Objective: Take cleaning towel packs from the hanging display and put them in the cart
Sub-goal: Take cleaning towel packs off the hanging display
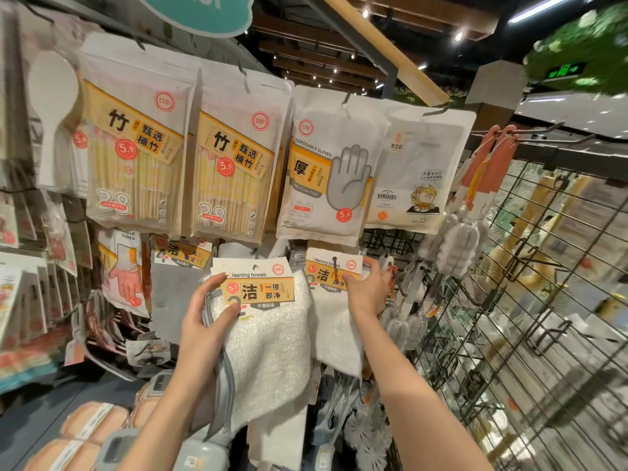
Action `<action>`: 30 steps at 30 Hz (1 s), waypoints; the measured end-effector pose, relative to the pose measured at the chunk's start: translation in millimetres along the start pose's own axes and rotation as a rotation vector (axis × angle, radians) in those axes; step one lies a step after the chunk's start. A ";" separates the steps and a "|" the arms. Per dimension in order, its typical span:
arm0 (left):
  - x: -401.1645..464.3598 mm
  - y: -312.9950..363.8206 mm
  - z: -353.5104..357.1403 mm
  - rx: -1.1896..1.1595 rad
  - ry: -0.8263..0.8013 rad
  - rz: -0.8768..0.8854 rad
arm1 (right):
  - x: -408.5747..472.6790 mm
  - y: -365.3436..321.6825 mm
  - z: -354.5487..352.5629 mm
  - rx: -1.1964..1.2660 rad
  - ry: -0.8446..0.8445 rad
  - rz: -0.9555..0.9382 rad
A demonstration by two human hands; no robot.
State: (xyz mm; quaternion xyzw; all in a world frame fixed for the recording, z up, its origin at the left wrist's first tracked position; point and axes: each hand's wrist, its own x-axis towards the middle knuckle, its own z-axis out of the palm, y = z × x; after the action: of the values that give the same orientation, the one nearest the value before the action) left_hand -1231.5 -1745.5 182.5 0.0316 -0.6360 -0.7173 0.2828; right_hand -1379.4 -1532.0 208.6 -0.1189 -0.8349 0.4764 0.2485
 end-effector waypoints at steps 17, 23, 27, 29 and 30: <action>-20.4 4.2 14.1 -0.037 -0.060 0.005 | -78.7 -38.8 -29.1 0.119 -0.490 -0.303; -24.7 4.9 15.5 -0.039 -0.010 0.031 | -90.0 -37.8 -31.1 0.071 -0.454 -0.357; -24.6 6.2 15.1 -0.040 0.000 0.030 | -94.1 -37.0 -36.0 0.213 -0.437 -0.300; -26.0 7.8 16.3 -0.062 0.012 0.015 | -95.8 -36.3 -38.1 0.293 -0.450 -0.282; -26.2 7.5 16.6 -0.063 0.018 0.013 | -96.2 -35.5 -39.1 0.326 -0.467 -0.267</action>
State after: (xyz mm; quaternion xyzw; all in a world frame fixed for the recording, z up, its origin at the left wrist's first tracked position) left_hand -1213.5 -1719.2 184.4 0.0250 -0.6106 -0.7349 0.2940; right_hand -1275.7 -1563.5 226.4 0.1458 -0.7904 0.5815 0.1262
